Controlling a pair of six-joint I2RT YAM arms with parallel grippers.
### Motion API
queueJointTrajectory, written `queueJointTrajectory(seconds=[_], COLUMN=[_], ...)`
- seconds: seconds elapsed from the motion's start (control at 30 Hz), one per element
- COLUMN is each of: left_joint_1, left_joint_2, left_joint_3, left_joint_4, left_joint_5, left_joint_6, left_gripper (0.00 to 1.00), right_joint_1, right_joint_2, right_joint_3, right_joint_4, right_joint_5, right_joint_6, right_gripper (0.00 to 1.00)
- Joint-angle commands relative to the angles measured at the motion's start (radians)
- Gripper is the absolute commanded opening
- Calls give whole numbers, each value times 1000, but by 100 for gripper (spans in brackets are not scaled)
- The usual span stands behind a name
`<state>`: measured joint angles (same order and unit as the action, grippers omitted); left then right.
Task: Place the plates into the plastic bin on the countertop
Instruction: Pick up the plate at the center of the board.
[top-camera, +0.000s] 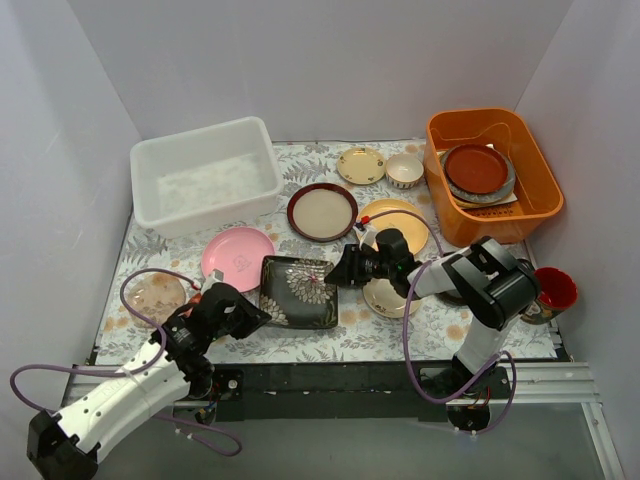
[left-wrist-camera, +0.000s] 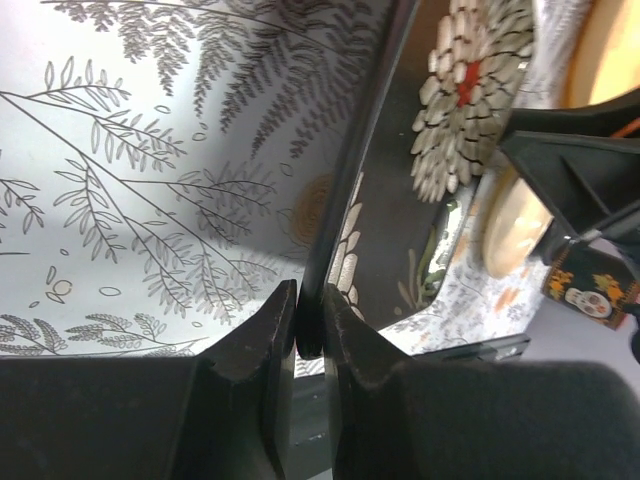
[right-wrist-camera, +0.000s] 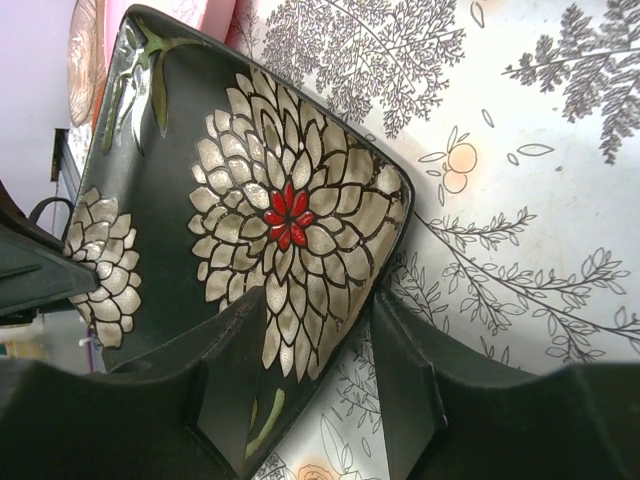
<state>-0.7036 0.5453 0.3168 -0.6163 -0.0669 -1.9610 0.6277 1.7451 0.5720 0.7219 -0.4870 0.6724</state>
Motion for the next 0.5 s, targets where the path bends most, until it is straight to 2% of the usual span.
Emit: queueJointTrajectory(seconds=[0.0,0.17,0.3,0.37,0.47], left_joint_1=[-7,-7,-7,-7,-7], left_joint_2=[-47,10,42,38,16], left_joint_3=[10,34,59,61,61], left_joint_4=[89,105,125,144,167], left_joint_5=[39,61,65,65,93], left_joint_6=[-16,19,45,51,53], left_gripper=[0,0,0,0,0], right_joint_1=[44,55,69,78,81], right_joint_2=[17,50,73,85,91], right_joint_3=[23,49,63,71,74], right_joint_4=[125,111,119,122,131], right_joint_5=[-185,-177,-188,-191,-205], right_joint_6=[69,75,90,95,101], right_gripper=[53,50,33,27,11])
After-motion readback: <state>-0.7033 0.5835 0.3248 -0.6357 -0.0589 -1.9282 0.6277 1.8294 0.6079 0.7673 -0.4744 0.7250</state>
